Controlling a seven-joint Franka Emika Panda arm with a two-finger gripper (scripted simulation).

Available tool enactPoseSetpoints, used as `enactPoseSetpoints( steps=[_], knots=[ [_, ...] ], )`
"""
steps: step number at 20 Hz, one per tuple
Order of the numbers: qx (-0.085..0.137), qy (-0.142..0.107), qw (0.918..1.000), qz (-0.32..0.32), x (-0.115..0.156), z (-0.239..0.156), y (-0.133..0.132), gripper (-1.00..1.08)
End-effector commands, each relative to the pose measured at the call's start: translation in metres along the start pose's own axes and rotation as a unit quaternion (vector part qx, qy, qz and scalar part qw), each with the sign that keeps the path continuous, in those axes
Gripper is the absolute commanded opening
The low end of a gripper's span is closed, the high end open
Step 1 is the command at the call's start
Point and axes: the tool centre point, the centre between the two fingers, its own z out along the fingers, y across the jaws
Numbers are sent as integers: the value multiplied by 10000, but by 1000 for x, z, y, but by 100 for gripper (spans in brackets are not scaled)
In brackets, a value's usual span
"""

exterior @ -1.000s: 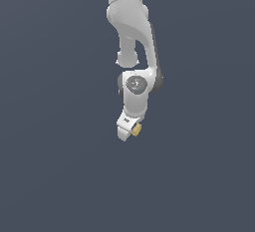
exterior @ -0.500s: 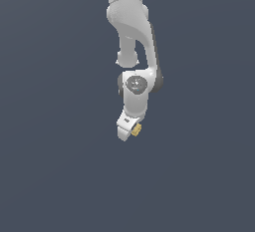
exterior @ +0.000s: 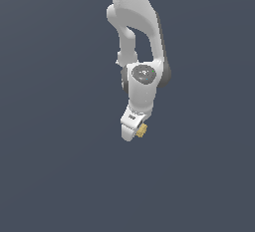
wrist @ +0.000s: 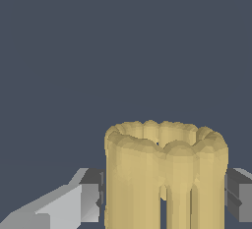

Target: Pick up the object and move it to a goal position.

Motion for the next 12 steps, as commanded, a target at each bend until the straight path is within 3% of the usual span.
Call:
enactPoseSetpoints(
  steps=[1, 12],
  knots=[
    [-138, 102, 9999, -16, 17, -28, 8, -100],
    [-912, 651, 9937, -84, 105, -195, 41, -100]
  ],
)
